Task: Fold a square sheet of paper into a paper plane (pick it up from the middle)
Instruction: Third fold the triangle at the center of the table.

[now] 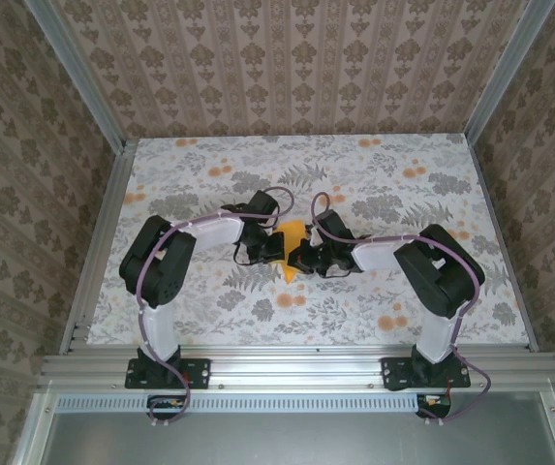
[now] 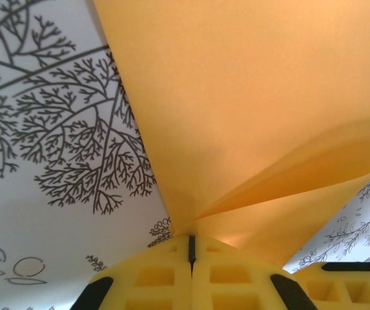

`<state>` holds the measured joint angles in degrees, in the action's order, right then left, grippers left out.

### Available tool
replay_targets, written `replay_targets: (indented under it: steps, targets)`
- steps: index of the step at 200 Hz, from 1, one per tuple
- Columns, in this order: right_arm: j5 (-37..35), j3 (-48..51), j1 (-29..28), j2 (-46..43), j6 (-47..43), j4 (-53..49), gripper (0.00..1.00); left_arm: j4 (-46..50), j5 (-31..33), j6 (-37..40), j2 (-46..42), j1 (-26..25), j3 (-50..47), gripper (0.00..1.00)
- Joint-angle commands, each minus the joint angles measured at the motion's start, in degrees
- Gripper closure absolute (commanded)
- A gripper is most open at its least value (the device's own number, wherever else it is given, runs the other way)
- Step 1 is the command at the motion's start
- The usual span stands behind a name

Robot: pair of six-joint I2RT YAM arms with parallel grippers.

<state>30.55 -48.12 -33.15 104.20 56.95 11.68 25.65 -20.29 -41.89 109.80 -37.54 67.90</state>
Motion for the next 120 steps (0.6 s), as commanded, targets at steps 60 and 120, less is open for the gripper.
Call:
replay_targets:
  steps: [60,120]
  targets:
    - [2.24,1.98,-0.27,1.18,-0.22,-2.08,0.97,5.17,4.39,-1.40,3.65,-1.16,-0.57,1.00]
    - [4.49,2.40,-0.68,-0.16,-1.75,-1.26,0.96,5.99,5.29,-1.62,3.93,-1.46,-0.32,1.00]
